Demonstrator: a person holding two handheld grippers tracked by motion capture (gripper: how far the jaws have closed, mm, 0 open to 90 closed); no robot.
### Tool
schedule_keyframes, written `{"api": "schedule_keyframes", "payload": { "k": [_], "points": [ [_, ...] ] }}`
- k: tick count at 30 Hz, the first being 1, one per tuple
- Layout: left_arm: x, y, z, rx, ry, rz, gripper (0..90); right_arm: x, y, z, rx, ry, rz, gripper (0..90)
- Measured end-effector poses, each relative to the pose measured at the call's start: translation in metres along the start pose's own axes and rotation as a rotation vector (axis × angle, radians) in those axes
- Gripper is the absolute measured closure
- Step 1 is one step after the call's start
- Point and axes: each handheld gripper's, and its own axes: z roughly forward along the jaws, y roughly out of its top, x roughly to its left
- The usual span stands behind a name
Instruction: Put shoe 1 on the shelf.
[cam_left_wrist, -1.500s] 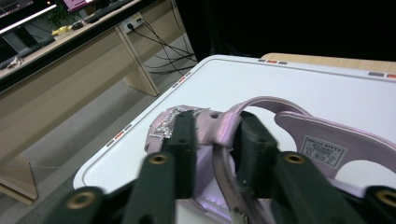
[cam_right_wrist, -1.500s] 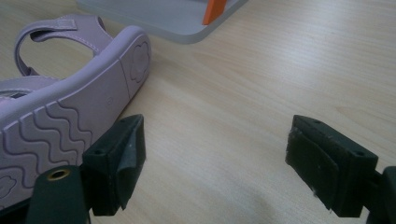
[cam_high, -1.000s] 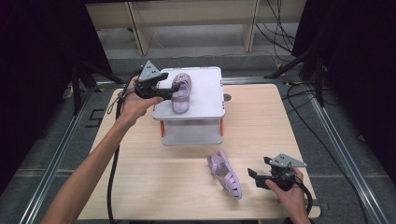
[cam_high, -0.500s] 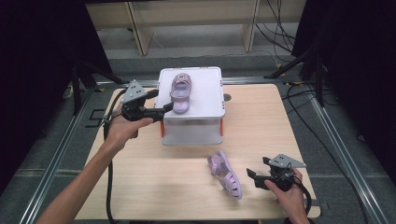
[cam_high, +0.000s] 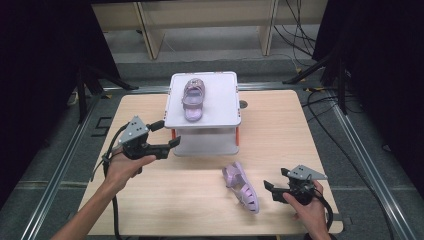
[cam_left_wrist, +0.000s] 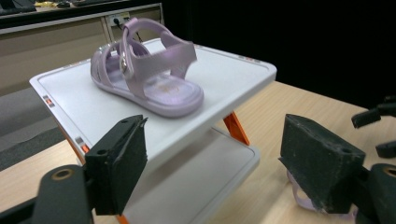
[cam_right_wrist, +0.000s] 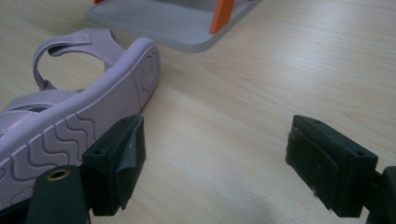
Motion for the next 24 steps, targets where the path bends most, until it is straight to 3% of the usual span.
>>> {"api": "schedule_keyframes", "payload": {
  "k": [3,5,7,9,11,15,19,22,24],
  "points": [
    [-0.001,-0.012,-0.003,0.016,-0.017,-0.021,16.9,0.001,0.000,0.001,0.003,0.009,-0.002,19.9],
    [-0.002,-0.021,-0.005,0.024,-0.024,-0.031,16.3,0.004,0.001,0.001,0.010,0.024,0.025,19.9],
    [-0.005,-0.036,-0.007,0.024,-0.040,-0.030,16.2,0.003,0.001,0.000,-0.008,0.009,0.001,19.9],
    [-0.006,-0.044,-0.010,0.024,-0.050,-0.040,15.7,0.004,0.001,0.001,-0.023,0.030,0.020,19.9],
    [-0.006,-0.048,-0.013,0.039,-0.042,-0.040,15.7,0.003,0.002,0.000,-0.017,0.011,0.000,19.9],
    [-0.008,-0.059,-0.020,0.047,-0.033,-0.042,15.6,0.004,0.002,-0.001,-0.025,0.012,0.009,19.9],
    [-0.010,-0.069,-0.028,0.037,-0.029,-0.046,15.7,0.004,0.001,0.000,-0.033,0.037,0.031,19.9],
    [-0.011,-0.076,-0.033,0.026,-0.022,-0.053,15.6,0.000,0.001,-0.001,-0.029,0.020,0.004,19.9],
    [-0.014,-0.082,-0.038,0.051,-0.022,-0.044,15.7,0.000,0.001,-0.001,-0.028,0.018,0.000,19.9]
  ]
}}
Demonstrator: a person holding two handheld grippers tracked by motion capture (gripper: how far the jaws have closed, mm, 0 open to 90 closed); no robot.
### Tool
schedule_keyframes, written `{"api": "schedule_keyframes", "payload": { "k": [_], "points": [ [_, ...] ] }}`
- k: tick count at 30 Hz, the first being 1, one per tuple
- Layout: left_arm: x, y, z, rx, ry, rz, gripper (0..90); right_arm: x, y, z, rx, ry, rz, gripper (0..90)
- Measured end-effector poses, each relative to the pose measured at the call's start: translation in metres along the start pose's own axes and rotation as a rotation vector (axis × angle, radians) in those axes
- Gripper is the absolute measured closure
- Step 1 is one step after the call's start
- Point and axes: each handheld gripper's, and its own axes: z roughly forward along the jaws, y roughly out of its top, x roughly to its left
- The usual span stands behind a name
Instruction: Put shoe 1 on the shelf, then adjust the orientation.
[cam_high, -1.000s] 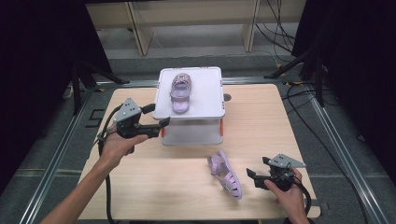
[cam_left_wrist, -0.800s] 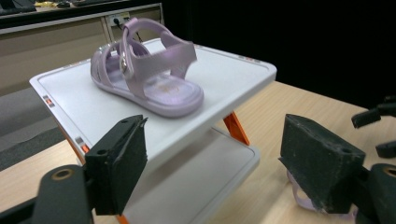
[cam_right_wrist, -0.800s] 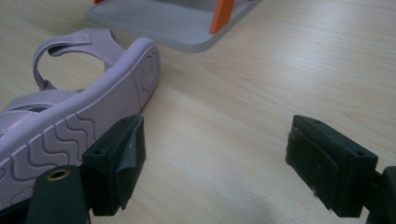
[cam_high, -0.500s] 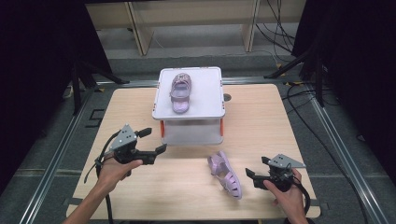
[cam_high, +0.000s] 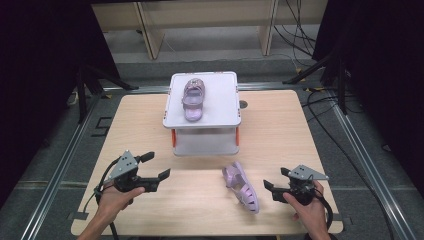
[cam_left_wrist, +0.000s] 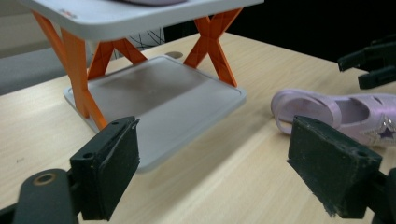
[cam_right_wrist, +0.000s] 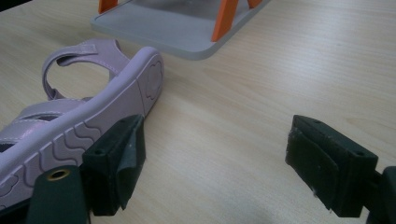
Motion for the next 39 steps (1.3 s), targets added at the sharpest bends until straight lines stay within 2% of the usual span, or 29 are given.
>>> {"api": "schedule_keyframes", "payload": {
  "k": [1,4,5,7,9,10,11,13,14,15,16,17,18,19,20,21,22,23,24,26,27,28,30,31,32,34,36,37,39],
  "points": [
    [-0.001,-0.003,-0.001,0.001,-0.001,0.002,15.7,0.001,0.000,-0.001,0.004,0.003,0.026,19.9],
    [-0.006,-0.016,-0.003,-0.003,-0.003,0.003,15.6,0.000,0.000,-0.002,-0.001,-0.003,0.017,19.9],
    [-0.007,-0.020,-0.003,0.007,-0.003,-0.001,15.7,0.001,0.000,-0.001,-0.004,0.012,0.036,19.9],
    [-0.010,-0.027,-0.003,0.032,-0.009,-0.008,15.7,0.000,0.000,-0.001,-0.007,-0.005,0.007,19.9],
    [-0.011,-0.033,-0.003,0.048,-0.016,0.004,15.7,0.001,0.001,-0.003,-0.002,-0.002,0.011,19.9],
    [-0.011,-0.036,-0.002,0.052,-0.019,-0.009,15.7,0.002,0.001,-0.003,-0.002,0.001,0.011,19.9],
    [-0.011,-0.039,-0.002,0.050,-0.014,-0.025,15.7,0.004,0.001,-0.003,0.005,0.008,0.041,19.9],
    [-0.009,-0.041,-0.002,0.074,-0.007,-0.018,15.7,0.004,0.001,-0.002,-0.011,0.010,0.036,19.9],
    [-0.009,-0.042,0.000,0.067,-0.010,-0.023,15.7,0.002,0.001,-0.003,-0.003,0.003,0.017,19.9],
    [-0.008,-0.042,0.000,0.066,-0.014,-0.030,15.7,0.003,0.002,-0.003,-0.004,0.008,0.025,19.6],
    [-0.006,-0.042,0.000,0.061,-0.011,-0.034,15.7,0.002,0.002,-0.004,-0.012,0.010,0.009,19.3],
    [-0.005,-0.042,0.001,0.058,-0.009,-0.033,15.7,0.003,0.002,-0.004,-0.027,0.003,0.013,19.1],
    [-0.004,-0.042,0.000,0.058,-0.006,-0.032,15.7,0.003,0.002,-0.004,-0.032,0.016,0.023,18.9],
    [-0.004,-0.043,0.001,0.053,-0.001,-0.035,15.7,0.003,0.002,-0.005,-0.030,0.001,0.008,18.6],
    [-0.002,-0.043,0.000,0.065,0.003,-0.027,15.7,0.004,0.003,-0.006,-0.034,0.009,0.015,18.6],
    [-0.002,-0.044,0.001,0.060,0.000,-0.035,15.7,0.004,0.003,-0.006,-0.032,0.015,0.010,18.6],
    [-0.002,-0.044,0.001,0.065,0.004,-0.030,15.7,0.007,0.004,-0.006,-0.031,0.022,0.030,18.6],
    [-0.002,-0.045,0.001,0.077,0.005,-0.026,15.7,0.009,0.006,-0.007,-0.031,0.024,0.011,18.6],
    [-0.002,-0.045,0.001,0.075,0.002,-0.025,15.7,0.009,0.006,-0.007,-0.031,0.024,0.011,18.6],
    [-0.004,-0.046,0.000,0.089,0.000,-0.029,15.7,0.015,0.008,-0.005,-0.045,0.053,0.018,18.5],
    [-0.005,-0.046,0.002,0.082,-0.014,-0.025,15.7,0.018,0.009,-0.006,-0.049,0.055,0.014,18.4],
    [-0.005,-0.046,0.002,0.082,-0.010,-0.012,15.7,0.023,0.011,-0.007,-0.038,0.069,0.026,18.1],
    [-0.006,-0.046,0.001,0.097,-0.013,0.011,15.7,0.031,0.014,-0.007,-0.031,0.080,0.010,18.1],
    [-0.007,-0.047,0.002,0.081,-0.023,-0.011,15.7,0.034,0.016,-0.007,-0.036,0.083,0.007,18.1],
    [-0.007,-0.047,0.001,0.094,-0.020,-0.004,15.7,0.035,0.017,-0.006,-0.056,0.099,-0.013,18.1],
    [-0.007,-0.047,0.003,0.087,-0.021,-0.008,15.7,0.039,0.020,-0.010,-0.059,0.091,-0.023,18.1],
    [-0.006,-0.047,0.004,0.089,-0.017,-0.008,15.7,0.044,0.021,-0.010,-0.074,0.110,-0.025,18.0],
    [-0.006,-0.047,0.003,0.095,-0.022,-0.016,15.7,0.046,0.022,-0.011,-0.055,0.115,-0.020,17.8],
    [-0.004,-0.048,0.003,0.105,-0.017,-0.012,15.7,0.051,0.021,-0.007,-0.038,0.136,-0.043,17.3]
  ]
}}
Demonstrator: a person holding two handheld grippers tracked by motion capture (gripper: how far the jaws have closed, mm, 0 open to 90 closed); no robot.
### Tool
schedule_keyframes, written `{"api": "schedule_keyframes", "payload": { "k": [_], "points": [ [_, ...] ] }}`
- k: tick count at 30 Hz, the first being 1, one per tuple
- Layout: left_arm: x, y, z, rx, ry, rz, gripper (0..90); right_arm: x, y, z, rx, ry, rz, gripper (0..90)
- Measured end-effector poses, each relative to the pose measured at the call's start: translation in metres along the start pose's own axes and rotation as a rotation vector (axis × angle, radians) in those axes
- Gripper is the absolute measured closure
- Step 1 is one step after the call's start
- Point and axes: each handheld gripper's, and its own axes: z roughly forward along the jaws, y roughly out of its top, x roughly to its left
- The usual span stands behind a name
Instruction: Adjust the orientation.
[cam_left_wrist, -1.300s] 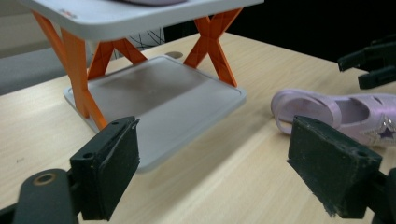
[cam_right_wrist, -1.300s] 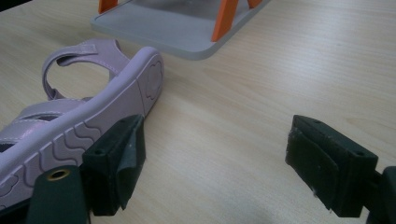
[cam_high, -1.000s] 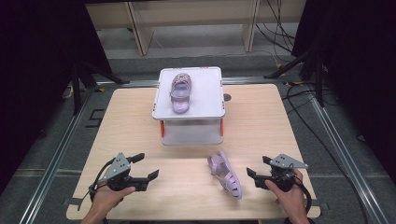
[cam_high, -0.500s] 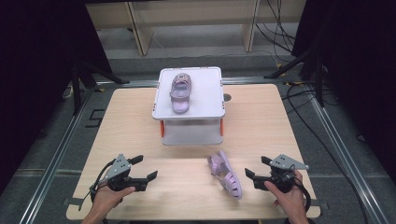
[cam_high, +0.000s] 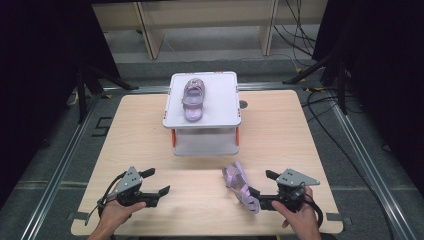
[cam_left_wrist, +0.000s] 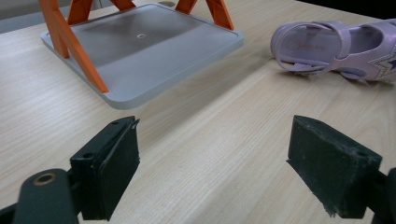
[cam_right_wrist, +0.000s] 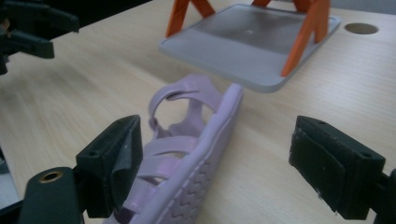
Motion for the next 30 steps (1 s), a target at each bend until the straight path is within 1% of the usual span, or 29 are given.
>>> {"api": "schedule_keyframes", "payload": {
  "k": [1,2,3,4,5,6,7,8,9,10,11,12,13,14,15,16,17,18,19,21,22,23,24,25,26,27,28,29,30],
  "points": [
    [0.000,0.000,0.000,-0.006,0.001,-0.009,15.7,0.003,-0.001,0.002,0.014,0.011,0.007,17.2],
    [0.000,0.000,0.000,-0.008,0.003,-0.010,15.8,0.003,-0.001,0.005,0.008,0.011,-0.034,16.5],
    [0.000,0.000,0.000,-0.008,0.004,-0.009,15.8,0.005,-0.002,0.006,0.023,0.025,-0.022,15.7],
    [0.000,0.000,0.001,-0.008,0.002,-0.006,15.7,0.007,-0.002,0.009,0.021,0.046,-0.027,15.3],
    [0.000,-0.001,0.001,-0.011,0.003,-0.007,15.8,0.008,-0.003,0.010,0.028,0.051,-0.029,15.4],
    [0.002,0.000,0.000,0.016,0.009,0.026,15.8,0.011,-0.002,0.010,0.027,0.058,-0.033,15.4],
    [-0.001,-0.001,0.002,0.002,0.001,-0.001,15.8,0.011,-0.002,0.010,0.027,0.058,-0.033,15.4],
    [0.000,-0.001,0.002,0.011,0.001,0.014,15.7,0.013,-0.002,0.010,0.026,0.053,-0.036,15.6],
    [-0.003,-0.001,0.003,0.011,-0.004,-0.004,15.7,0.013,-0.002,0.012,0.022,0.069,-0.047,15.9],
    [-0.003,-0.001,0.003,0.016,-0.005,0.005,15.7,0.014,-0.003,0.012,0.035,0.054,-0.082,17.6],
    [-0.003,-0.001,0.003,0.008,-0.008,0.004,15.8,0.015,-0.004,0.014,0.045,0.065,-0.096,19.6],
    [-0.003,-0.001,0.003,0.009,-0.007,0.005,15.8,0.016,-0.005,0.014,0.062,0.061,-0.109,23.5],
    [-0.003,-0.001,0.003,-0.002,-0.004,0.003,15.7,0.016,-0.005,0.015,0.075,0.071,-0.114,27.8],
    [-0.003,0.000,0.001,0.009,0.000,0.004,15.9,0.017,-0.006,0.016,0.087,0.078,-0.131,34.5],
    [-0.001,0.000,0.001,0.000,0.008,0.008,15.9,0.017,-0.006,0.015,0.106,0.068,-0.150,38.3],
    [0.000,0.000,0.000,0.006,0.009,0.011,15.9,0.016,-0.007,0.014,0.104,0.075,-0.149,41.7],
    [0.002,0.000,-0.001,0.001,0.009,0.007,15.9,0.015,-0.007,0.014,0.094,0.080,-0.148,41.8],
    [0.002,0.000,-0.002,0.011,0.020,0.006,16.0,0.015,-0.006,0.013,0.101,0.074,-0.146,42.1],
    [0.003,0.000,-0.002,-0.003,0.016,-0.007,16.0,0.013,-0.006,0.012,0.102,0.074,-0.137,42.4],
    [0.003,0.000,-0.001,-0.008,0.018,-0.008,16.1,0.010,-0.006,0.011,0.098,0.075,-0.124,43.0],
    [0.003,0.000,-0.001,-0.003,0.016,-0.007,16.1,0.009,-0.007,0.009,0.101,0.079,-0.097,43.2],
    [0.002,0.000,-0.001,-0.002,0.020,-0.010,16.2,0.005,-0.007,0.009,0.088,0.077,-0.096,43.3],
    [0.002,0.000,0.000,-0.007,0.014,-0.009,16.2,0.003,-0.008,0.008,0.093,0.090,-0.073,43.3],
    [0.002,0.000,0.000,-0.003,0.015,0.000,16.2,0.000,-0.009,0.007,0.082,0.095,-0.062,43.6],
    [0.002,0.000,0.000,-0.007,0.013,-0.005,16.2,-0.003,-0.010,0.006,0.086,0.100,-0.037,43.6],
    [0.001,0.000,0.000,-0.006,0.013,-0.007,16.2,-0.008,-0.011,0.006,0.074,0.108,-0.033,43.5],
    [0.002,0.000,0.000,-0.008,0.012,-0.008,16.2,-0.011,-0.012,0.004,0.070,0.116,-0.010,43.0],
    [0.002,0.000,0.000,-0.008,0.013,-0.008,16.2,-0.014,-0.013,0.003,0.059,0.115,0.019,42.5],
    [0.002,0.000,0.000,-0.008,0.014,-0.008,16.2,-0.018,-0.014,0.001,0.056,0.113,0.026,42.5]
  ]
}}
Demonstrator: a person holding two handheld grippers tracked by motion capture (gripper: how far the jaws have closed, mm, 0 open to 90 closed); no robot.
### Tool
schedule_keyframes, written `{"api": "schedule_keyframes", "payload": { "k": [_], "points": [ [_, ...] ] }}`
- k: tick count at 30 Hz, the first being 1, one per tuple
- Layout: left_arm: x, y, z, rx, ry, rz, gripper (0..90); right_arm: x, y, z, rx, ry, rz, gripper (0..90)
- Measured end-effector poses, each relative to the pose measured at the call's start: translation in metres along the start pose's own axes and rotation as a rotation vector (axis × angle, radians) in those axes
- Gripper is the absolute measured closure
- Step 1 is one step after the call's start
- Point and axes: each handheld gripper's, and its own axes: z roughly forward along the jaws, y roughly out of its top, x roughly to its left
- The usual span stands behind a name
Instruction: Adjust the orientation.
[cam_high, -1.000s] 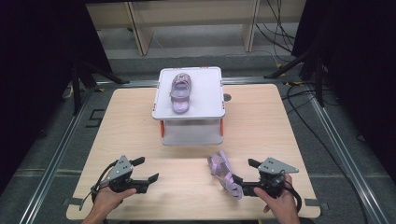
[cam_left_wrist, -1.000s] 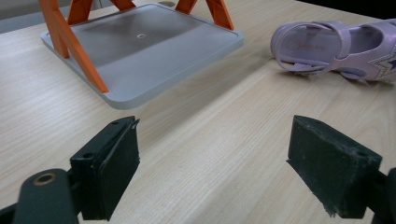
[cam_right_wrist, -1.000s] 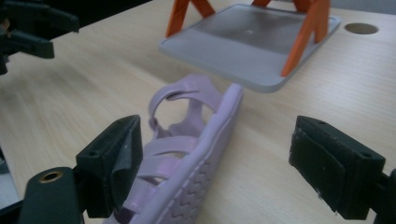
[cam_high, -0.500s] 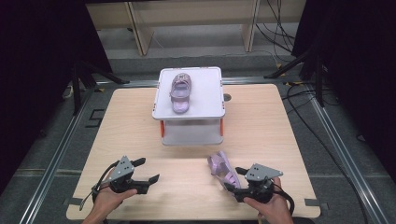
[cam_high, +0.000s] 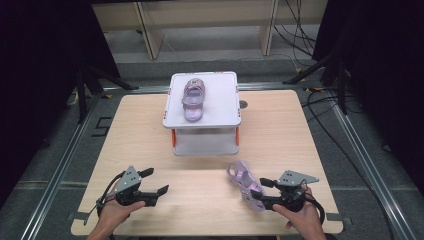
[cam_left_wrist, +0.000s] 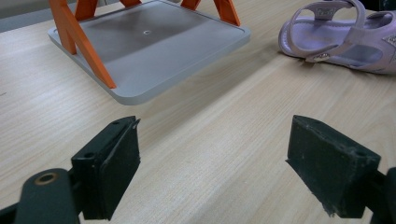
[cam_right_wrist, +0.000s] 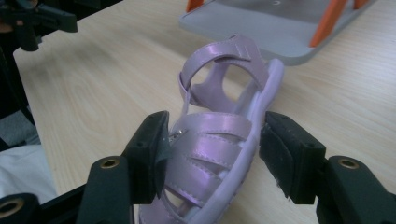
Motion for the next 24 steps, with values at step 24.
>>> {"api": "schedule_keyframes", "payload": {
  "k": [24],
  "points": [
    [0.000,0.000,0.000,0.005,-0.015,-0.014,17.0,-0.005,-0.001,-0.008,0.028,-0.146,-0.001,33.4]
  ]
}}
